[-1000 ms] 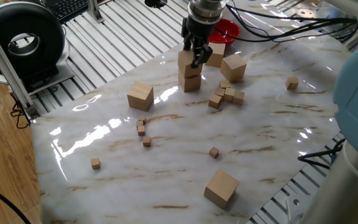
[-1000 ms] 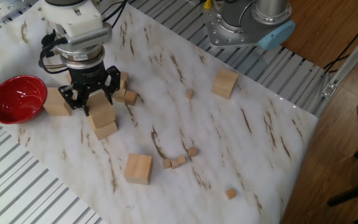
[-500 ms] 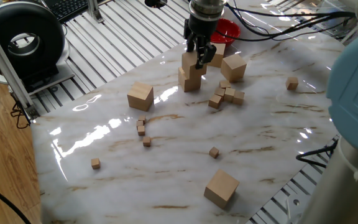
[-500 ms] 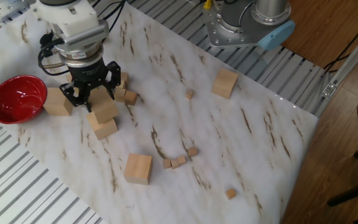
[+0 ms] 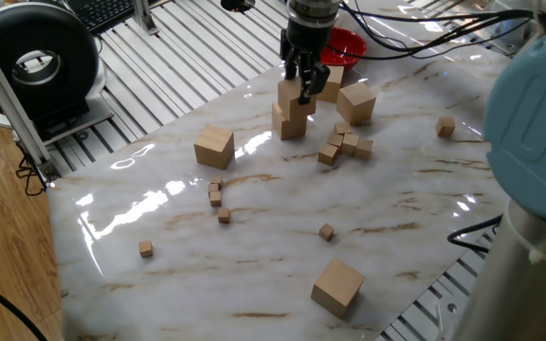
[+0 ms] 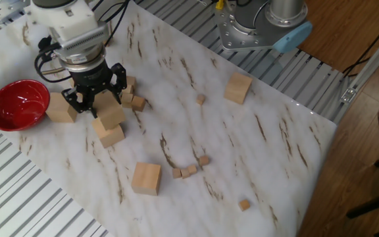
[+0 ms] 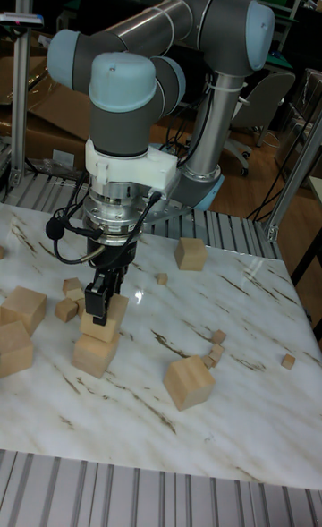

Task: Stack the blocks in a vertical line of five

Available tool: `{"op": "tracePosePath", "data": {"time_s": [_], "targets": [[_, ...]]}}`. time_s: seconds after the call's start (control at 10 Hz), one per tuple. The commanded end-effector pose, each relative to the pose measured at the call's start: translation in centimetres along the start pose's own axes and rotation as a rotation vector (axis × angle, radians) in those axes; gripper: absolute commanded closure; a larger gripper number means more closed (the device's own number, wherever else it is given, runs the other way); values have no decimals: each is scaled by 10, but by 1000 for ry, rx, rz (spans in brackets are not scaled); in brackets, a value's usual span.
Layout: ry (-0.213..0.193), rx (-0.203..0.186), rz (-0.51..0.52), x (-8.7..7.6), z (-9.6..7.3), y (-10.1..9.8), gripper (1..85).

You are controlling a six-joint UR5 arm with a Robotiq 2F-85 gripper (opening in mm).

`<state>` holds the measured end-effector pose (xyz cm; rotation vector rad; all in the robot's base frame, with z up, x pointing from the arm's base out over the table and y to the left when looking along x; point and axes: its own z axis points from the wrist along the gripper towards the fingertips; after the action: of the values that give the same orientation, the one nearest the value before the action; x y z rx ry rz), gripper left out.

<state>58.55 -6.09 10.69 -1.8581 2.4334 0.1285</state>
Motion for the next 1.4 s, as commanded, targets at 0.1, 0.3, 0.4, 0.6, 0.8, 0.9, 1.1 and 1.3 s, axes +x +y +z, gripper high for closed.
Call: {"op": "tracePosePath", "data": {"time_s": [0.1,0.3,0.4,0.6,0.8,0.9,1.1,1.3], "targets": [[-17,-16,2,-5,2,-9,847],[-7,-17,-4,-5,2,-15,847],[-7,-18,-4,-5,2,-16,847],[-6,-20,-7,-6,3,-20,847],[-3,-20,-7,-6,4,-23,847],[-4,-21,-10,-7,5,-23,847],[-4,-21,-15,-6,5,-23,847],[-18,-18,-29,-9,5,-24,847]]}}
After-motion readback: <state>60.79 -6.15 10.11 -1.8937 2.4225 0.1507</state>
